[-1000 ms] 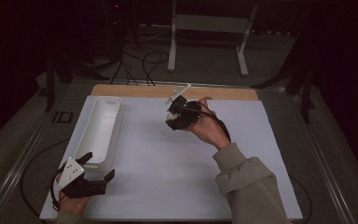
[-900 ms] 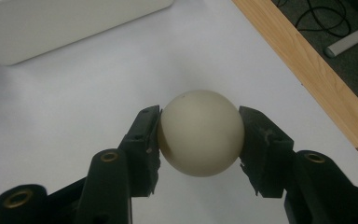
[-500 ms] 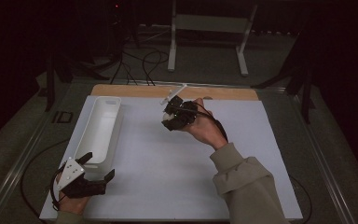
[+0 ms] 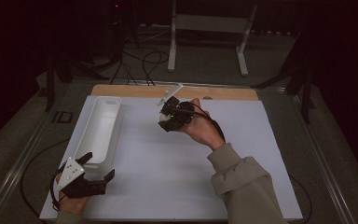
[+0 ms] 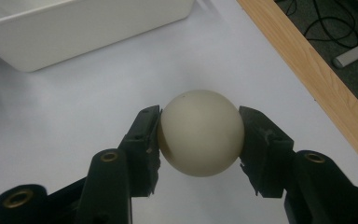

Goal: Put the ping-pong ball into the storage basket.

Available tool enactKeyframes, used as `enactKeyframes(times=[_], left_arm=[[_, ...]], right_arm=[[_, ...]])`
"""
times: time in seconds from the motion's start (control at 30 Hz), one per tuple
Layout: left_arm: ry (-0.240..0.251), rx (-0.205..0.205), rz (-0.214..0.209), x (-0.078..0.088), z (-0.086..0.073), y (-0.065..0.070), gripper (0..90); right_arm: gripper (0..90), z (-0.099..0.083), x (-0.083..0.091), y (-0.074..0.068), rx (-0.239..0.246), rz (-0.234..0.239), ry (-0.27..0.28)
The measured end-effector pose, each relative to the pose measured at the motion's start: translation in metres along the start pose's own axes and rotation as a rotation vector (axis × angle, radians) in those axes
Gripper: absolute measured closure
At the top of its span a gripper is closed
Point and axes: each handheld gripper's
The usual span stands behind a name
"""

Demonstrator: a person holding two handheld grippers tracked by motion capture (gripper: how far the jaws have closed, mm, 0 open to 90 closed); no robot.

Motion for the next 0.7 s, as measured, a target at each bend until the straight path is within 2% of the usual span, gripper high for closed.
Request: enactKeyframes(times=[0.7], left_arm=[[0.001,0.001,-0.002,0.0001,0.0,0.0,0.0]], right_arm=[[50.5,0.0089,-0.0028,-0.0089,0.025,0.012,0.006]])
Point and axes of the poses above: each handheld gripper's, and its own axes: x roughly backward along the jaws, z roughly out of its top, y roughly to its right, and after that the axes turned 9 degrees about -y, right-handed
